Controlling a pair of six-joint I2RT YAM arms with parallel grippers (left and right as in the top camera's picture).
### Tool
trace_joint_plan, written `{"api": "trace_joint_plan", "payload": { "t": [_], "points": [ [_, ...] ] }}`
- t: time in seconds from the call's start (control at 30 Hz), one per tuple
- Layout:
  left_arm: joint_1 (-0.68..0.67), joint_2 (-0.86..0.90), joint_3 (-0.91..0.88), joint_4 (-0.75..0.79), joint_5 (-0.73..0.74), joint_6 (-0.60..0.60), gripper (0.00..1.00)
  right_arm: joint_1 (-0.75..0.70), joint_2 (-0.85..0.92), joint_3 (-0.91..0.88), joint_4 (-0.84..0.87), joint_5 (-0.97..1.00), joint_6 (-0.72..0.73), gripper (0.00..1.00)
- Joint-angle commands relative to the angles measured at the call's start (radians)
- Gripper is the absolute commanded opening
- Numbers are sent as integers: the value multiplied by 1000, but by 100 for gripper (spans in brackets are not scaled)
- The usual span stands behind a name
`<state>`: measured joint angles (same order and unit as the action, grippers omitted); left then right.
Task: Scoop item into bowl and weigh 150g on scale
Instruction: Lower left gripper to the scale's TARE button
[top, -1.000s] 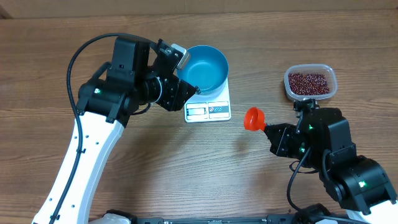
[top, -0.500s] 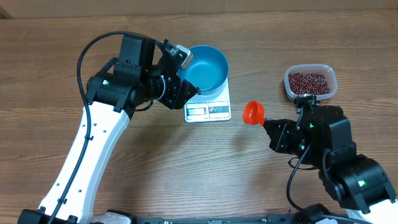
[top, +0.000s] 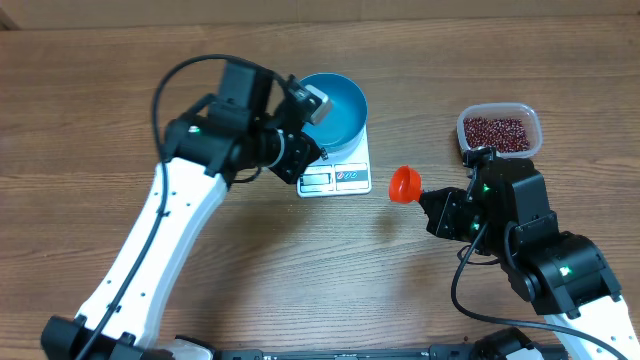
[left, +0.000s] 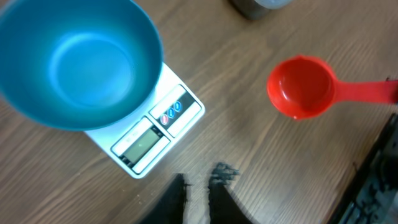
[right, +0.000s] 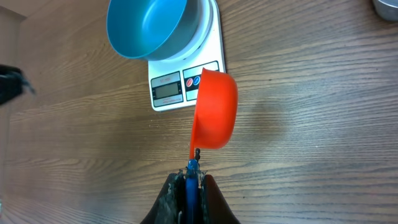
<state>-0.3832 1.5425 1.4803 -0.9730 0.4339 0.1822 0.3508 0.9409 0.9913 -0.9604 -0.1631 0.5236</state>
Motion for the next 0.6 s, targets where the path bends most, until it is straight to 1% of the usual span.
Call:
{"api": "trace_joint_plan", "payload": {
  "t": [0.0,0.1,0.17,0.33,0.57],
  "points": [
    [-34,44,20,-2,-55,-77,4,-31,-5,24,-13,32,30,4],
    [-67,92,20,-1,-173,-220,4,-87,-5,24,-49,31,38,4],
    [-90,126,20,3,-226,-280,4,-132,-5,24,-76,27,37,4],
    [-148,209,20,43,-293,-303,4,-215,-5,24,-119,27,31,4],
    [-205,317,20,93,-345,-304,5,-229,-2,24,-128,32,17,4]
  ]
}}
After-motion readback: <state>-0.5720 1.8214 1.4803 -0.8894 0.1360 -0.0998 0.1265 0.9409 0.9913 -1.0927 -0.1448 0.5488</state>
